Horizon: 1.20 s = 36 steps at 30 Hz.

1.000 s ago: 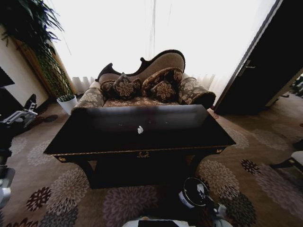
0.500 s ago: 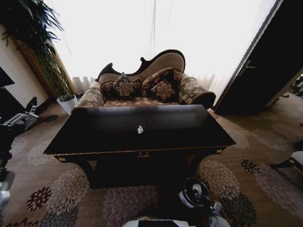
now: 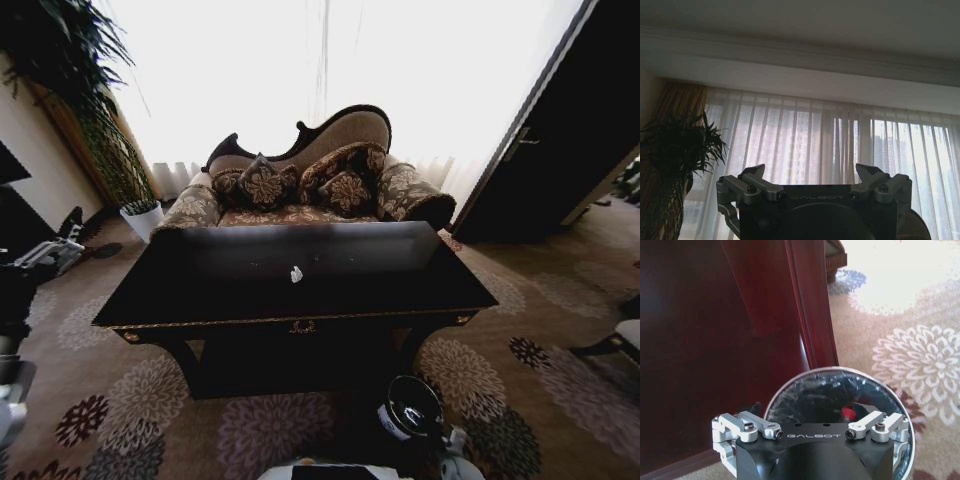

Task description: Move to the front of the table and place the trash on the table into the trash bin.

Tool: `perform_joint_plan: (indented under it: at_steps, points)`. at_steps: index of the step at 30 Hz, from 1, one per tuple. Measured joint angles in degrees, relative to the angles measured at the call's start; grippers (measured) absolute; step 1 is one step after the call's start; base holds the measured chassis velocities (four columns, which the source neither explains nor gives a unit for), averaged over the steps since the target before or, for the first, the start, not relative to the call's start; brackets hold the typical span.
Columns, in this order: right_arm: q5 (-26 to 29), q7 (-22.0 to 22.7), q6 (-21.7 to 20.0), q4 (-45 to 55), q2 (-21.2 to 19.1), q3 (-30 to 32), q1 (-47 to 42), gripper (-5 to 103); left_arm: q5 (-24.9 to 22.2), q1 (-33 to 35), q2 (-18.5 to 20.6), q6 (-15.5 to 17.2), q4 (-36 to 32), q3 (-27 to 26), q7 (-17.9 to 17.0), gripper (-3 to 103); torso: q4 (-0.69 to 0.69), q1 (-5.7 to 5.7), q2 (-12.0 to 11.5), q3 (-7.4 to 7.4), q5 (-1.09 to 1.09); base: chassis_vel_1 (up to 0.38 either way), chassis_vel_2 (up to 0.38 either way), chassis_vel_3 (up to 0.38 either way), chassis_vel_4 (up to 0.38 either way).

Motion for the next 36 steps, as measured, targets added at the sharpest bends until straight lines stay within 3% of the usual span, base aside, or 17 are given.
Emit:
perform_joint_plan:
  at_steps: [9,10,11,17,24,36]
  points:
    - [-1.07,-0.58,2.28,13.32,0.4,2.37,-7.44,100,1.09,-2.51,-0.36,-0.11,1.05,3.04,0.03,100,0.0,0.0,0.0,0.0,0.01,0.0,0.0,0.0,0.0]
    - [-3.01,-0.5,3.47,17.87,0.47,2.93,-9.92,100,1.17,-3.44,-0.28,-0.17,1.53,3.65,0.04,100,0.01,0.0,0.0,0.0,0.0,0.0,0.0,0.0,0.0]
    - [-6.83,-1.06,7.46,25.93,0.39,4.27,-15.66,100,1.83,-5.44,-0.57,-0.29,2.62,5.6,0.08,100,-0.01,0.0,0.0,0.0,0.0,0.0,0.0,0.0,0.0]
    - [-12.52,-3.54,14.32,34.51,-1.55,7.91,-23.36,100,4.29,-8.23,-1.16,-0.86,4.15,10.4,0.14,100,-0.02,0.0,0.01,0.0,0.0,0.0,0.0,0.0,0.0]
    - [-10.33,-3.51,15.16,48.0,-1.86,10.44,-29.33,100,5.34,-10.62,-1.18,-0.56,5.31,13.88,0.15,100,-0.01,0.0,0.0,0.0,0.0,0.0,0.0,0.0,0.0]
    - [-9.03,-1.44,15.42,63.18,-1.06,15.04,-34.33,100,4.75,-10.53,-0.67,-0.37,5.4,12.94,0.06,100,0.0,0.0,0.0,0.0,0.0,0.0,0.0,0.0,0.0]
